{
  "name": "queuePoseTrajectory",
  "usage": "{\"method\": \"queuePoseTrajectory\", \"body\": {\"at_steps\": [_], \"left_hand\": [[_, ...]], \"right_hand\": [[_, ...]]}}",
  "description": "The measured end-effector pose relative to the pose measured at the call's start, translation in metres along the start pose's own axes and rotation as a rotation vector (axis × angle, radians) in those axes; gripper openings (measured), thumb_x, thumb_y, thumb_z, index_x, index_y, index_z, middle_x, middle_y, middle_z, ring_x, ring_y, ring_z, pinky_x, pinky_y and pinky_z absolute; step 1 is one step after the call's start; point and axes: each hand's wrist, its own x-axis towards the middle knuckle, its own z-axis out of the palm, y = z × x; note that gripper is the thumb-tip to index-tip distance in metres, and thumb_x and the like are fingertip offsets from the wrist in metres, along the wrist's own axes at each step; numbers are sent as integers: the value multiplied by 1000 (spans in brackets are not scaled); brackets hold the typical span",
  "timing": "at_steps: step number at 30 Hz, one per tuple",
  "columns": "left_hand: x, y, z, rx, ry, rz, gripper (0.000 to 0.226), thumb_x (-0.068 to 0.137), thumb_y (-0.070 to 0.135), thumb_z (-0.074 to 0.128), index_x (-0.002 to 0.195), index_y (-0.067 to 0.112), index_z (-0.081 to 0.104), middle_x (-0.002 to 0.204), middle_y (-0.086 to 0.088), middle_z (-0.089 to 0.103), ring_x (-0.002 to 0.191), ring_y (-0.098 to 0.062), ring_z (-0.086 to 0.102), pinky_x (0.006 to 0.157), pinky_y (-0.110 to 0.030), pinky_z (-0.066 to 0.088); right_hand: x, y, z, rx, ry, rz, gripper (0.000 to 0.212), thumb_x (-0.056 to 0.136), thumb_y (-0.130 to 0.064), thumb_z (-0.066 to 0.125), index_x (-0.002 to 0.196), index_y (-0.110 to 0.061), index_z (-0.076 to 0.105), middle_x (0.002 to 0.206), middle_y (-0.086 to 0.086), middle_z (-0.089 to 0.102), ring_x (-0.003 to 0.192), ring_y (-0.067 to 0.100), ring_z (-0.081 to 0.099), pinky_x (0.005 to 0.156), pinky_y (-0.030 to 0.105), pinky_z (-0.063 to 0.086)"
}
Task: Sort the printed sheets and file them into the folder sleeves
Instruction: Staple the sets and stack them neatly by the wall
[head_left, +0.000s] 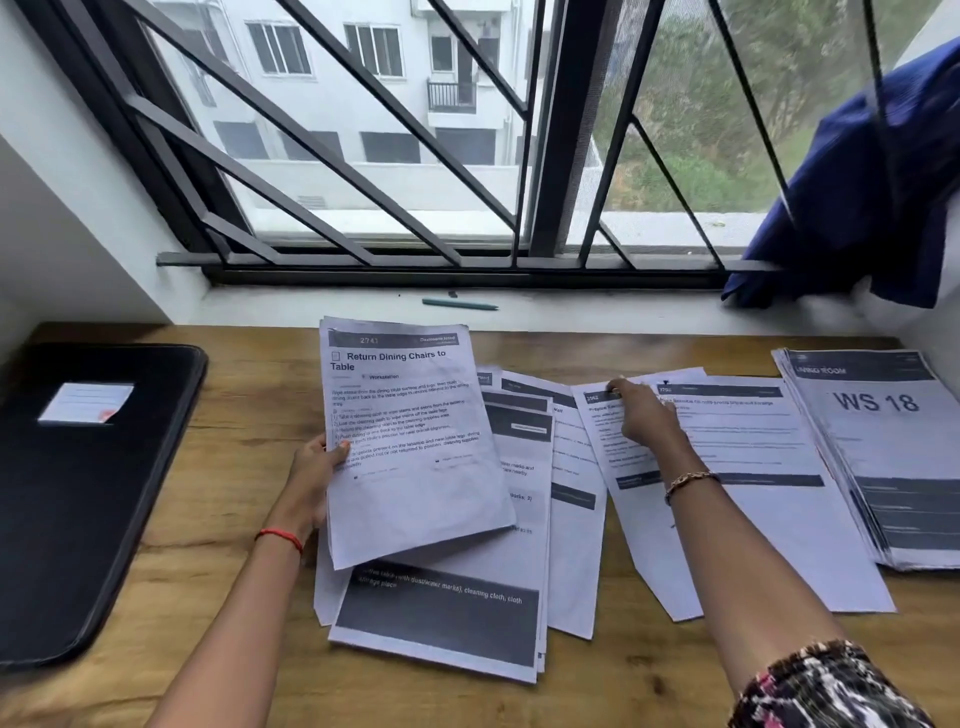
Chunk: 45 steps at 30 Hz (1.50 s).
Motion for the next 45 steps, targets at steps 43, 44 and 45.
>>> {"method": "queuePoseTrajectory", "body": {"at_steps": [43,44,45], "left_hand": [[11,7,-111,-71,53,-24,27,96,-1,41,121,-1,52,119,-20,58,86,-25,62,75,-37,51],[12,7,-111,-70,48,-24,28,96,-1,41,122,-2,51,120,-20,58,86,-25,62,77,-37,51],[13,6,-111,-70,45,-26,29,96,-1,41,123,-3,51,119,-20,58,86,-25,62,78,-37,51]], "right_hand": [[10,-192,36,202,-61,-190,58,94,-18,54,147,-17,29,149,14,33,138,30,28,112,45,15],[11,-195,37,193,-79,-187,59,94,-19,54,147,-17,28,150,14,32,139,30,25,113,47,13],[13,-198,37,182,-88,-187,59,94,-19,54,147,-16,28,150,14,32,139,31,24,113,48,12]]}}
